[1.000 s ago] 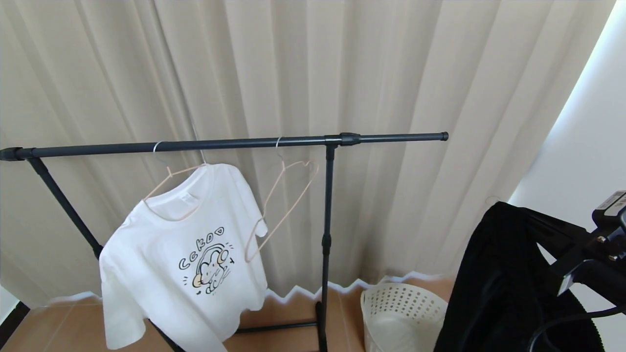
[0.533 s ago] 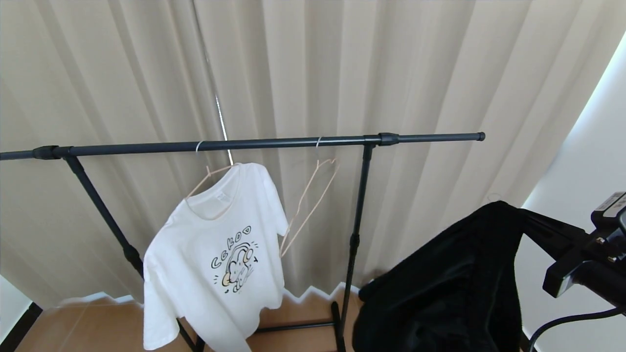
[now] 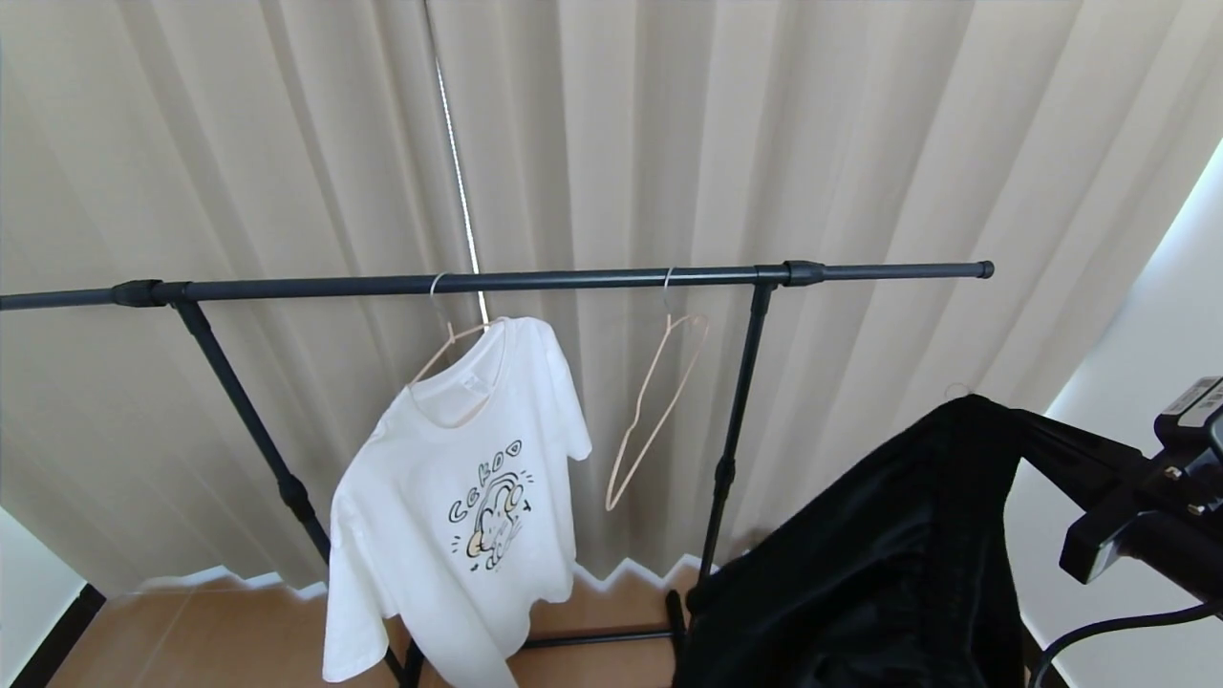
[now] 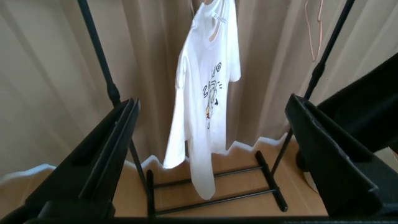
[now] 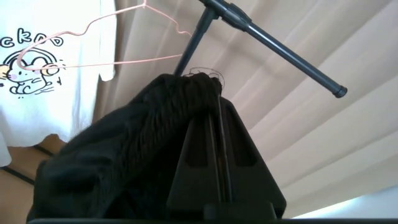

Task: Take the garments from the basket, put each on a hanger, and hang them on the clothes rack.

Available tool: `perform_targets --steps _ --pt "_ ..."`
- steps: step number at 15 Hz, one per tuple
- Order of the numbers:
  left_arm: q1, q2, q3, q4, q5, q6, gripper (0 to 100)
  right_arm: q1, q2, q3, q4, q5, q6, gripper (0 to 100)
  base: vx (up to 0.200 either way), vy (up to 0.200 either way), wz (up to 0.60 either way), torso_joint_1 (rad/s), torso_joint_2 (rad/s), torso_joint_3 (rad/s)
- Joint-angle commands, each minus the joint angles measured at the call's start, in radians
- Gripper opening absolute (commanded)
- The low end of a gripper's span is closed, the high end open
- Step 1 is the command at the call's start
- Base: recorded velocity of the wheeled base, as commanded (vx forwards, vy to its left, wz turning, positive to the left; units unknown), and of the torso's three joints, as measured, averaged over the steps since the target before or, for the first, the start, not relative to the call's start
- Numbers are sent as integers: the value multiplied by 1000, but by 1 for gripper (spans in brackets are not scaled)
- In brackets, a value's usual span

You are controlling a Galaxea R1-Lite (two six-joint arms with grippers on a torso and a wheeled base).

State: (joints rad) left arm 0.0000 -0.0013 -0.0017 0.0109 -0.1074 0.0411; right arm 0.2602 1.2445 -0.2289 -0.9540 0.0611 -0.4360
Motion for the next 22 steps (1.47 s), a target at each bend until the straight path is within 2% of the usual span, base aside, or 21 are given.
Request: perform_targets --steps 1,3,6,13,15,16,17,18,19,20,21,22 --pt "0 1 0 0 0 0 100 1 3 0 0 0 0 0 0 0 0 0 0 0" --pt "0 1 0 0 0 0 100 1 3 3 0 0 -1 0 0 0 0 0 0 0" --pt "0 1 0 0 0 0 100 2 1 7 0 2 -1 0 -200 0 0 7 1 1" --pt "0 1 0 0 3 3 100 14 16 2 1 0 0 0 0 0 0 0 0 0" --pt "0 3 0 0 -1 10 100 47 16 3 0 -3 -1 0 0 0 0 0 0 0" --pt "0 7 0 1 -5 51 100 114 15 -15 1 -49 2 0 0 0 0 0 0 0" --pt "2 17 0 0 -5 88 100 134 20 -36 3 -76 11 0 0 0 0 0 0 0" --pt "12 92 -1 -2 -20 143 100 220 66 -153 28 -150 109 0 0 0 0 0 0 0" --pt "11 182 -17 -3 -47 177 100 264 110 -244 43 -182 161 0 0 0 0 0 0 0" --pt "12 303 -86 -5 -66 186 100 283 148 -320 74 -199 181 0 0 0 0 0 0 0" --pt "9 389 -149 -6 -75 169 100 283 181 -360 97 -198 197 0 0 0 0 0 0 0" --pt "-5 526 -265 -9 -100 131 100 284 236 -421 115 -195 232 0 0 0 0 0 0 0"
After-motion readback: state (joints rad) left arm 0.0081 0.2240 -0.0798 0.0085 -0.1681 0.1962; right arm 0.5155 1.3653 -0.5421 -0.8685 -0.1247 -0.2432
